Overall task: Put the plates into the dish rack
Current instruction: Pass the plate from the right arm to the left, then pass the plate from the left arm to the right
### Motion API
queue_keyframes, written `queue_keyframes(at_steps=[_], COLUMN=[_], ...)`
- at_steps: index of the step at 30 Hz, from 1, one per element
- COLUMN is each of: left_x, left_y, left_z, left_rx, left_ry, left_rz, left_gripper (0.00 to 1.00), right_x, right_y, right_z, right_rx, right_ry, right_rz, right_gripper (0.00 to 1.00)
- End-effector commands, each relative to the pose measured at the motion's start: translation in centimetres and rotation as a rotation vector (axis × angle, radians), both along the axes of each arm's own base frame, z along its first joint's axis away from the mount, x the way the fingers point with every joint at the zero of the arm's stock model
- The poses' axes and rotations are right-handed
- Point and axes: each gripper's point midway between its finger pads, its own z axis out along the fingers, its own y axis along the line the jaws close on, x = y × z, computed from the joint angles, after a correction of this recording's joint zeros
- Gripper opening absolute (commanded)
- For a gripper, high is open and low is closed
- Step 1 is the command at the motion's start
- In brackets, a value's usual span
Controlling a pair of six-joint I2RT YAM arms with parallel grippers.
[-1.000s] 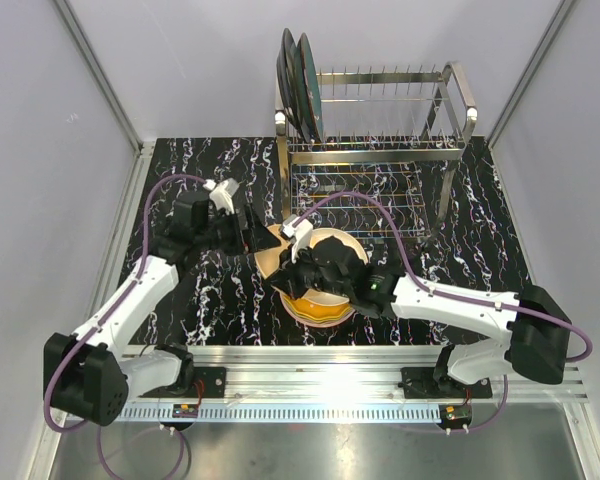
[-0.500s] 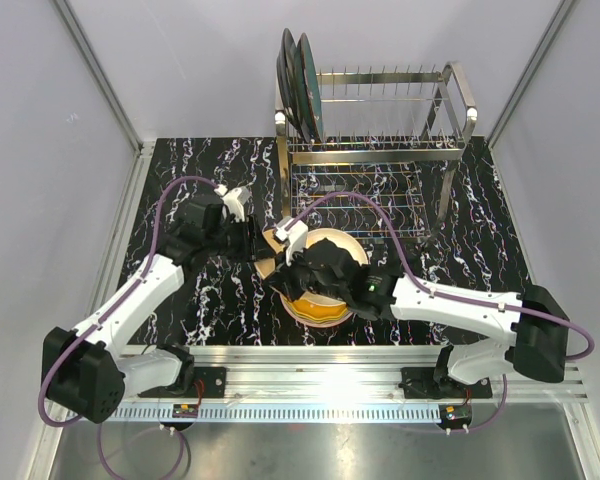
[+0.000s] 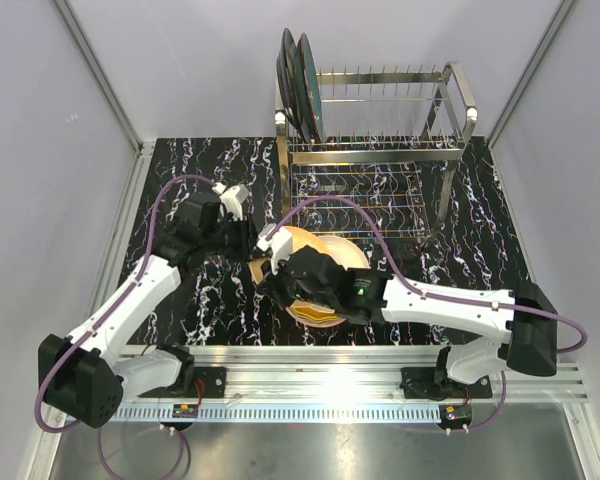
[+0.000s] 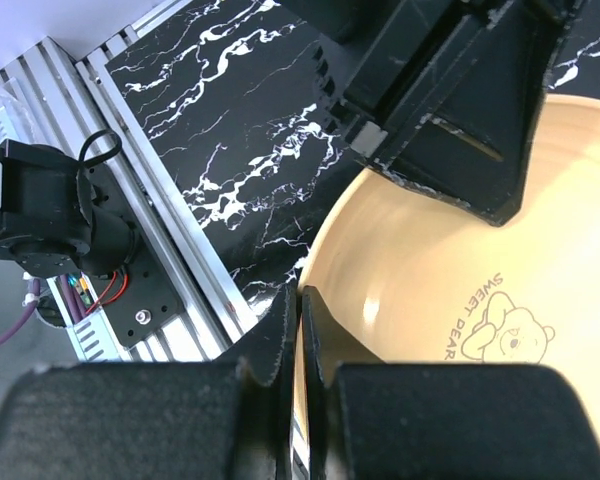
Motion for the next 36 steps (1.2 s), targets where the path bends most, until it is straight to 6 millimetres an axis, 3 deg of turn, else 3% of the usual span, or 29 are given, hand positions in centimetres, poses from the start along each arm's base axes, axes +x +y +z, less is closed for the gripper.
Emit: queue_keyframes(at_steps=[1,5,6,16,19,24,30,36], left_x=[-0.4,-0.7,-0.7,-0.8,-0.6,-0.3,-0.7,-1.7], left_y=[0.1,0.6,0.7,1.4,1.9,2.6,2.5,2.4], left_z=[3.1,3.6,3.9,4.3,4.1,4.9,5.9,6.3], left_rx=[-0.006,-0.003,-0.012,-0.049,-0.036,-0.025,-0.048,-0.072], left_ry=[-0.098,-0.108,-0.111,-0.076,-0.06,-0.064,-0.054,-0.046], left_rz=[-0.043,-0.028,-0.025,0.007,0.034,0.072,0.076,0.058], left_gripper=[0.08,0.02,0.02,0.0,0.0,0.0,0.01,0.04], right_x=[0.4,-0.2,-0.3,-1.6,-2.2,-3.7,-5.4,-3.5], right_y=[0.9,1.2,1.3,0.4,-0.4,-1.2,-0.9,-2.4], right_z=[2.4,2.4,2.6,3.3,3.2,3.5,1.5,0.1], right_rx=[0.026,0.005,0.005,-0.049,-0.091,-0.124,-0.235,-0.513], right_ry=[-0.071,-0.086,-0.089,-0.16,-0.211,-0.282,-0.389,-0.573], right_rz=[-0.03,-0.025,-0.026,-0.084,-0.11,-0.135,-0.157,-0.314], right_gripper=[0.07,0.26,0.35,0.51,0.6,0.84,0.89,0.91])
